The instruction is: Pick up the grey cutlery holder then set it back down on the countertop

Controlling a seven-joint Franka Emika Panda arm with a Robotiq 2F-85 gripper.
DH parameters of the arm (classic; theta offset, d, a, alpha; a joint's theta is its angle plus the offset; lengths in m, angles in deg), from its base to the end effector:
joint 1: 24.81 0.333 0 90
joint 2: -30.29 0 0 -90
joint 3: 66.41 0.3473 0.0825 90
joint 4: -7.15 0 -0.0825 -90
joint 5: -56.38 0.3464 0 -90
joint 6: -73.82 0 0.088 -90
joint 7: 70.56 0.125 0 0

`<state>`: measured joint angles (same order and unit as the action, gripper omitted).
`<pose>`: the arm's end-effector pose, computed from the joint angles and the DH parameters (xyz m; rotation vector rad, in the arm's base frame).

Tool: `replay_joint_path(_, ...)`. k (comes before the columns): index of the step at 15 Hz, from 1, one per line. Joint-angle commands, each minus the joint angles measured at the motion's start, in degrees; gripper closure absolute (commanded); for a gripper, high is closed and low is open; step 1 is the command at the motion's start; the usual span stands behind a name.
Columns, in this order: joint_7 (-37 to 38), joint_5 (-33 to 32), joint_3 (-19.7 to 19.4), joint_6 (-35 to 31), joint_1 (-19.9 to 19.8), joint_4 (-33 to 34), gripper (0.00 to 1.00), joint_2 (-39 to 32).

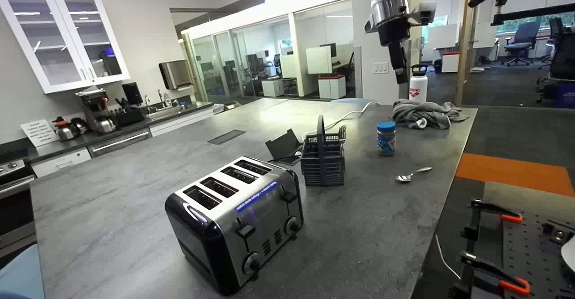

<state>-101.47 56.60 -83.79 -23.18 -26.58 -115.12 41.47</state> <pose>0.3973 -0.1450 0.4955 -2.9459 -0.3211 0.3057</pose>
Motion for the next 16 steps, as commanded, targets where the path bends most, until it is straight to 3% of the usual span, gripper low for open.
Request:
replay_joint_path(1, -0.3, 0.3, 1.9, 0.1, -2.0, 0.1, 0.00, -0.1)
replay_joint_path(7, -0.3, 0.3, 1.9, 0.1, -2.0, 0.1, 0.00, -0.1)
replay_joint_path(11, 11.6, 3.2, 3.8, -6.9, -2.7, 3.0, 0.00, -4.1)
replay_joint_path(16, 27.1, 6.1, 6.7, -17.1, -2.9, 11.3, 0.00, -14.9)
